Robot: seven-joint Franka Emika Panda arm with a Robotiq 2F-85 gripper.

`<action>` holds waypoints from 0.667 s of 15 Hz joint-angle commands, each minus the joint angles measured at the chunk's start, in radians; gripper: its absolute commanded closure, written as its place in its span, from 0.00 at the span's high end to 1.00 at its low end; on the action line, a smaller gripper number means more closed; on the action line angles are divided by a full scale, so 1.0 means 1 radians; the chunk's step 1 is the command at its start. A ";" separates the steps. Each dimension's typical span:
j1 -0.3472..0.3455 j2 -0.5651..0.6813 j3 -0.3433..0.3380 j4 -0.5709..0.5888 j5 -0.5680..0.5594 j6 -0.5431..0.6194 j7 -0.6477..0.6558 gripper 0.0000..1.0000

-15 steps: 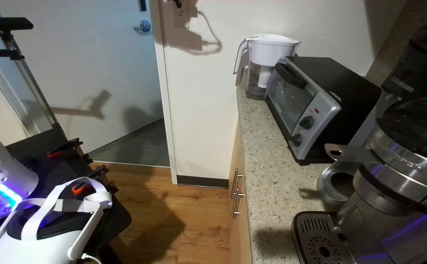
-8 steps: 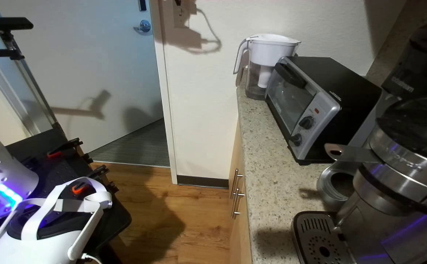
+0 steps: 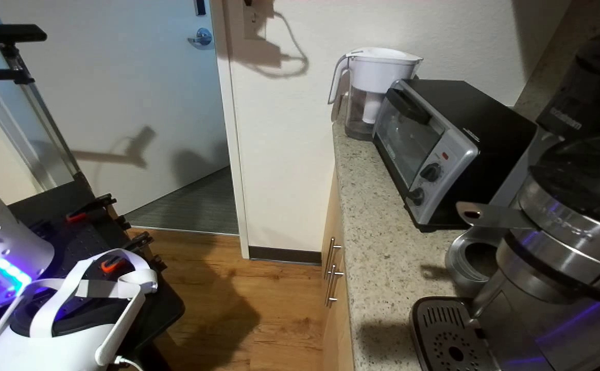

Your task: Flip the switch on the wall

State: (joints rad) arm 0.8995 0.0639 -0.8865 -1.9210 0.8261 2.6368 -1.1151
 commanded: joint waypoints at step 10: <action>-0.030 0.056 0.004 0.026 0.078 -0.025 -0.042 0.00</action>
State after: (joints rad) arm 0.8860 0.0865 -0.8869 -1.9211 0.8568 2.6368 -1.1179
